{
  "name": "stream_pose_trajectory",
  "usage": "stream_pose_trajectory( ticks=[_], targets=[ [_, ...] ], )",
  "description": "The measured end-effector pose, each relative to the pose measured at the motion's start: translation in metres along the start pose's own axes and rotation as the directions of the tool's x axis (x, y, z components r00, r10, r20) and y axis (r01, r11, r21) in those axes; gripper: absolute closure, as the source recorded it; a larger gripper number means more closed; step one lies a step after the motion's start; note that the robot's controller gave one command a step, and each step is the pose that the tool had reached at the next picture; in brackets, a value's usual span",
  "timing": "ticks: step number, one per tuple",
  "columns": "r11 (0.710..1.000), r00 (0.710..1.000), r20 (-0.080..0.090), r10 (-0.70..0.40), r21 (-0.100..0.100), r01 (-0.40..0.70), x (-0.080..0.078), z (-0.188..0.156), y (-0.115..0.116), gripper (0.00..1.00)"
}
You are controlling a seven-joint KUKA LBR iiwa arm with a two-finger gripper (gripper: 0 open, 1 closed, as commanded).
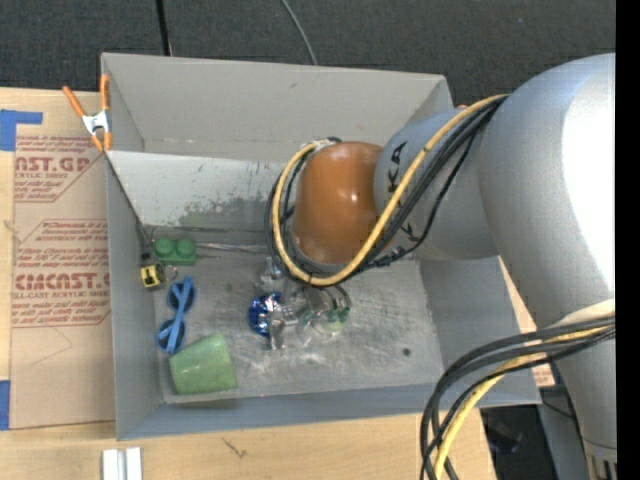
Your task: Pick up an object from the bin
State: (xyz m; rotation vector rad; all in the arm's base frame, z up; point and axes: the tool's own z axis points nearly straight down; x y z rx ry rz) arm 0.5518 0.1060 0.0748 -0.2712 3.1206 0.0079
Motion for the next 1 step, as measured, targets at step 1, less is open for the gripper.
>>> stream_pose_trajectory(
  ticks=[1],
  targets=[
    [0.976, 0.976, -0.001, -0.217, 0.003, 0.217, -0.0052, -0.1377, 0.0077, 1.0]
  ],
)
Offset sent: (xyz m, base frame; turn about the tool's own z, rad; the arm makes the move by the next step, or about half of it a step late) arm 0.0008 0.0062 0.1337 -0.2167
